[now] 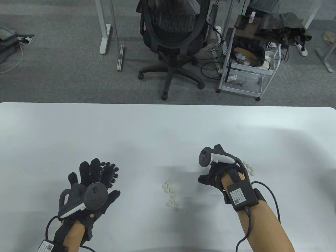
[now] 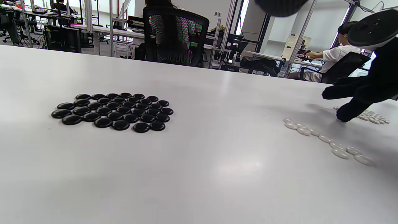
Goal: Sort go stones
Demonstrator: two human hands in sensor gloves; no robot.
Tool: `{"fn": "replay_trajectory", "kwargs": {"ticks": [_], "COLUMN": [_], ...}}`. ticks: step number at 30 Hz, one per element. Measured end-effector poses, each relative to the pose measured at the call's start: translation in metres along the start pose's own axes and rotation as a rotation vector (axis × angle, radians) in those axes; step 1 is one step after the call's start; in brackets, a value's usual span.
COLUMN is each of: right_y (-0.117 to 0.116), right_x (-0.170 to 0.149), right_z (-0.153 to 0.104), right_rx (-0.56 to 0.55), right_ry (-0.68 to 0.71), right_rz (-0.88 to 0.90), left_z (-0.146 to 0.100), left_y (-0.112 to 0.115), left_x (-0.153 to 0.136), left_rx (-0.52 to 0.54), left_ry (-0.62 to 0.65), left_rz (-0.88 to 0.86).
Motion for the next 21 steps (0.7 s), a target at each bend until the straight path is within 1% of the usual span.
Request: {"fn": "replay_trajectory", "kwargs": {"ticks": [9,18,21], "right_y": [0.007,0.011,0.015], "right_x": [-0.037,-0.047,-0.039], "right_z": [0.0,0.001,-0.005], "right_rx": [-0.032,-0.04,-0.051], "right_ry": [-0.07,-0.097,-0.041], "right_rz": [0.103,0.148,0.167], "left_z": [0.0,0.001,0.001], "left_y": [0.0,0.0,-0.001], "left_x": [0.001,0.001,0.001], "left_rx": [-0.007,-0.016,-0.016], "left_ry": [-0.004,-0.006,-0.006], "left_rz": [0.005,0.006,0.005]}}
Point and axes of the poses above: the tracker on the back of each hand, its own x axis roughly to the thumb side, its own z axis roughly from the wrist to the fingertips, y = z × x, the point moved 1 cm from there along z, roughly from the wrist to the fingertips, and after that the axes turned 13 degrees about z, right-handed, at the moved point
